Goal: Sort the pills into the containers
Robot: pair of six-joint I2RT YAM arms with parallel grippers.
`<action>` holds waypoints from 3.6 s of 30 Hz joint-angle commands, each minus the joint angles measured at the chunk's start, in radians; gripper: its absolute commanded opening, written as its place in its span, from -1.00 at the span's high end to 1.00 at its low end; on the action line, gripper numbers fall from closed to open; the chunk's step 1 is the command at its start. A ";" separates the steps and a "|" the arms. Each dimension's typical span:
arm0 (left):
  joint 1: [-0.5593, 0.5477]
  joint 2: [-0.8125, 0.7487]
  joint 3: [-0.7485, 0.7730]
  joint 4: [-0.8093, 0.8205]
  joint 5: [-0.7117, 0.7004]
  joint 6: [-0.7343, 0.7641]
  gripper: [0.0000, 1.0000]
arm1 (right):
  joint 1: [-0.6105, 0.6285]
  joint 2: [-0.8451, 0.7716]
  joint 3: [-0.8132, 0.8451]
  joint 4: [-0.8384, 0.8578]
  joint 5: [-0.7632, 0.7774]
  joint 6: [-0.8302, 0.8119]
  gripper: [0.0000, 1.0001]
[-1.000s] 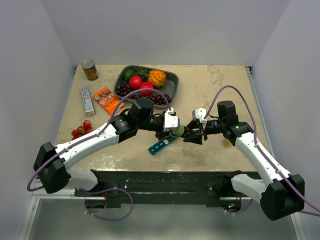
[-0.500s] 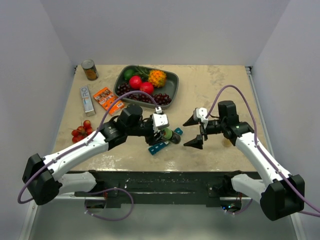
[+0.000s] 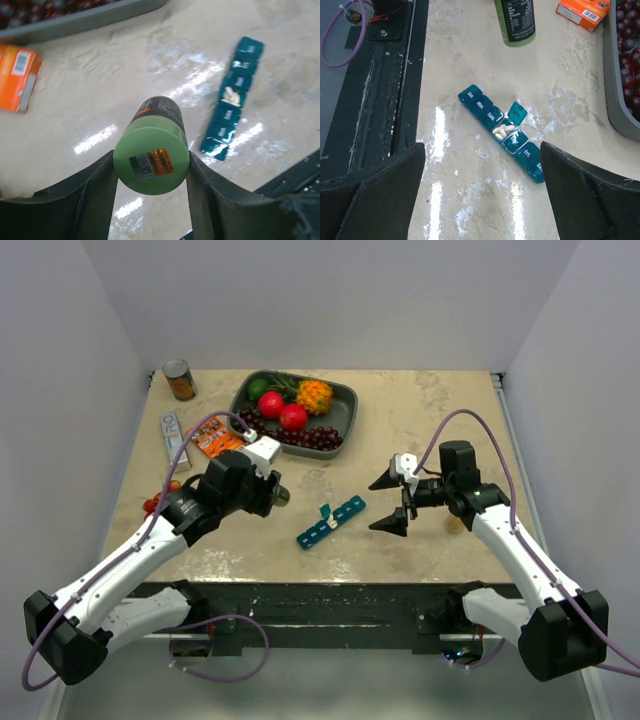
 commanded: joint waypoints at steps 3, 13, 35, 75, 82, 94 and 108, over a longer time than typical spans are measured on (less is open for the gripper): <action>0.267 0.066 -0.009 -0.014 -0.097 -0.109 1.00 | -0.014 -0.019 0.026 0.001 -0.003 -0.006 -0.98; 0.474 0.273 -0.013 0.120 -0.101 -0.129 1.00 | -0.022 -0.021 0.021 0.016 0.003 0.006 -0.98; 0.495 0.144 0.011 0.020 0.075 -0.132 -0.40 | 0.003 0.096 0.023 -0.108 0.130 -0.402 -0.96; 0.173 0.733 -0.023 0.775 0.693 -0.446 0.82 | 0.297 0.703 0.308 -0.133 0.574 -0.750 -0.07; 0.161 0.744 -0.038 0.790 0.747 -0.445 0.84 | 0.299 0.686 0.279 -0.102 0.569 -0.722 0.08; 0.116 0.755 -0.082 0.783 0.773 -0.434 0.90 | 0.299 0.680 0.277 -0.096 0.575 -0.692 0.21; 0.072 0.900 -0.027 0.619 0.624 -0.381 1.00 | 0.299 0.664 0.259 -0.076 0.584 -0.661 0.25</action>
